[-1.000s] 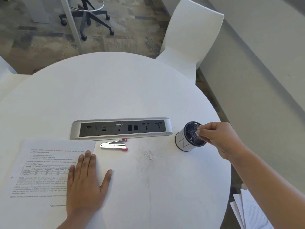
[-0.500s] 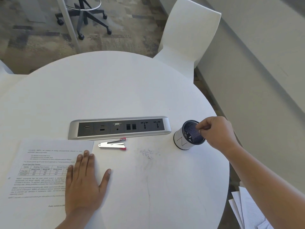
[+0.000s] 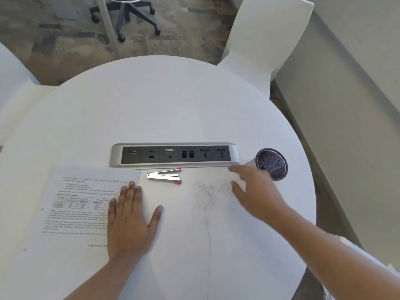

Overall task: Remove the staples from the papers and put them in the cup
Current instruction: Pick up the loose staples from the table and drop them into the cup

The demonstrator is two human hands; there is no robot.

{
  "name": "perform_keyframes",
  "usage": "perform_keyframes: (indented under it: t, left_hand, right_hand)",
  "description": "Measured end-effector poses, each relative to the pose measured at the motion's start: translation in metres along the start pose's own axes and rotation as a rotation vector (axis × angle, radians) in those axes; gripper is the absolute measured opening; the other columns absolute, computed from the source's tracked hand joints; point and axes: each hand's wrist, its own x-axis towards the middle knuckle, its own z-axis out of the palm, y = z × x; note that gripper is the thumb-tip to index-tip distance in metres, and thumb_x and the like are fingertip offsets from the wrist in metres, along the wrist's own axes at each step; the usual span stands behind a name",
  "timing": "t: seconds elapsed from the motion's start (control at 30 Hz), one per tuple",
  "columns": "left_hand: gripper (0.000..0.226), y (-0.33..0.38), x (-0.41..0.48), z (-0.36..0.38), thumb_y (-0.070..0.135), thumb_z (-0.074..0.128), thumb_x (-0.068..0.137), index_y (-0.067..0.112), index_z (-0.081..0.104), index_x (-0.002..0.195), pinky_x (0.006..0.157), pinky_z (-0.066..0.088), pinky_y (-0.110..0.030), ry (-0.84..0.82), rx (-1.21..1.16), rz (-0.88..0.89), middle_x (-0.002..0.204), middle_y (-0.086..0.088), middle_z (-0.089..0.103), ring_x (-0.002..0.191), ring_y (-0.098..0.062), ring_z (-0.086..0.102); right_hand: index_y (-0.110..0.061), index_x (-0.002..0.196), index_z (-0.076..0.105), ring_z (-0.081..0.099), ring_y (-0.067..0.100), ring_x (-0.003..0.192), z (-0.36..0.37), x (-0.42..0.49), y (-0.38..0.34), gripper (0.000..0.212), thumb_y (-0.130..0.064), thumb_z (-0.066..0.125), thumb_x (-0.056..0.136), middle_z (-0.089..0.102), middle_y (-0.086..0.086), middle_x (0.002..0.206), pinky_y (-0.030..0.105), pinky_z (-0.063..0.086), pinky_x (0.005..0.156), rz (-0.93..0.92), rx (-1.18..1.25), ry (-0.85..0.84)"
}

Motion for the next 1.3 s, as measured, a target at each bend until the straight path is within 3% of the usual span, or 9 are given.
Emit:
perform_keyframes:
  t: [0.1, 0.3, 0.47, 0.57, 0.7, 0.87, 0.97, 1.1, 1.3]
  left_hand:
    - [0.084, 0.0, 0.0, 0.001, 0.067, 0.026, 0.092, 0.011, 0.028, 0.155, 0.126, 0.008, -0.045, -0.005, -0.007, -0.003, 0.166, -0.002, 0.022, 0.155, -0.02, 0.015]
    - [0.084, -0.001, 0.0, 0.001, 0.067, 0.026, 0.092, 0.011, 0.028, 0.155, 0.126, 0.01, -0.045, -0.002, -0.005, -0.007, 0.166, -0.002, 0.021, 0.155, -0.02, 0.014]
    - [0.083, 0.0, 0.0, 0.002, 0.067, 0.026, 0.093, 0.011, 0.027, 0.155, 0.126, 0.01, -0.045, -0.008, -0.005, -0.001, 0.166, -0.002, 0.021, 0.155, -0.02, 0.013]
    - [0.084, 0.0, 0.0, 0.001, 0.067, 0.024, 0.093, 0.012, 0.026, 0.156, 0.126, 0.01, -0.045, -0.013, 0.005, -0.001, 0.167, -0.002, 0.02, 0.155, -0.019, 0.012]
    - [0.084, -0.002, 0.0, 0.001, 0.068, 0.023, 0.093, 0.012, 0.026, 0.156, 0.126, 0.008, -0.044, -0.013, 0.004, -0.005, 0.167, -0.002, 0.019, 0.155, -0.019, 0.012]
    - [0.084, 0.0, 0.0, 0.001, 0.067, 0.024, 0.093, 0.012, 0.026, 0.156, 0.126, 0.007, -0.044, -0.018, -0.002, -0.007, 0.167, -0.002, 0.02, 0.155, -0.019, 0.012]
    - [0.084, -0.002, 0.0, 0.0, 0.067, 0.023, 0.093, 0.012, 0.026, 0.156, 0.126, 0.007, -0.044, -0.023, 0.003, -0.008, 0.167, -0.002, 0.019, 0.155, -0.019, 0.012]
    - [0.084, -0.001, 0.0, 0.0, 0.067, 0.023, 0.093, 0.012, 0.026, 0.156, 0.126, 0.006, -0.043, -0.022, -0.003, -0.008, 0.167, -0.001, 0.018, 0.155, -0.018, 0.011]
    - [0.084, -0.002, 0.0, 0.0, 0.067, 0.024, 0.093, 0.011, 0.027, 0.155, 0.126, 0.007, -0.043, -0.01, -0.004, -0.006, 0.167, -0.002, 0.02, 0.155, -0.019, 0.013]
  right_hand:
    - [-0.007, 0.15, 0.032, 0.029, 0.019, 0.146, 0.041, -0.003, 0.002, 0.062, -0.029, 0.054, 0.096, 0.032, 0.006, 0.159, 0.022, 0.016, 0.115, 0.085, -0.023, -0.161]
    - [-0.009, 0.156, 0.001, -0.007, 0.014, 0.151, 0.09, -0.017, -0.012, 0.09, -0.053, 0.049, 0.094, -0.006, 0.003, 0.165, 0.021, 0.0, 0.114, 0.04, -0.002, -0.283]
    - [-0.002, 0.149, 0.032, 0.027, 0.027, 0.144, 0.088, 0.012, -0.016, 0.062, -0.027, 0.051, 0.095, 0.034, 0.013, 0.156, 0.03, 0.019, 0.118, -0.039, -0.053, -0.092]
    - [0.0, 0.133, 0.051, 0.044, 0.034, 0.124, 0.085, 0.036, -0.007, 0.046, -0.002, 0.048, 0.087, 0.05, 0.013, 0.134, 0.04, 0.043, 0.102, -0.037, -0.14, -0.049]
    - [0.001, 0.128, 0.055, 0.049, 0.034, 0.114, 0.088, 0.034, -0.001, 0.047, 0.008, 0.048, 0.081, 0.054, 0.013, 0.124, 0.044, 0.055, 0.081, -0.258, -0.287, -0.12]
    - [-0.007, 0.118, 0.065, 0.057, 0.03, 0.102, 0.085, 0.027, 0.005, 0.042, 0.007, 0.054, 0.08, 0.063, 0.007, 0.111, 0.04, 0.056, 0.075, -0.363, -0.252, -0.115]
    - [-0.009, 0.119, 0.066, 0.059, 0.03, 0.111, 0.085, 0.035, -0.003, 0.036, -0.002, 0.057, 0.085, 0.065, 0.007, 0.12, 0.042, 0.056, 0.083, -0.334, -0.187, -0.055]
    - [-0.004, 0.119, 0.067, 0.061, 0.033, 0.116, 0.089, 0.035, -0.003, 0.04, 0.004, 0.063, 0.08, 0.067, 0.012, 0.125, 0.042, 0.053, 0.093, -0.562, -0.232, -0.149]
    - [-0.005, 0.108, 0.072, 0.067, 0.03, 0.1, 0.071, 0.022, 0.019, 0.038, 0.006, 0.063, 0.073, 0.072, 0.008, 0.11, 0.039, 0.057, 0.081, -0.552, -0.274, -0.173]
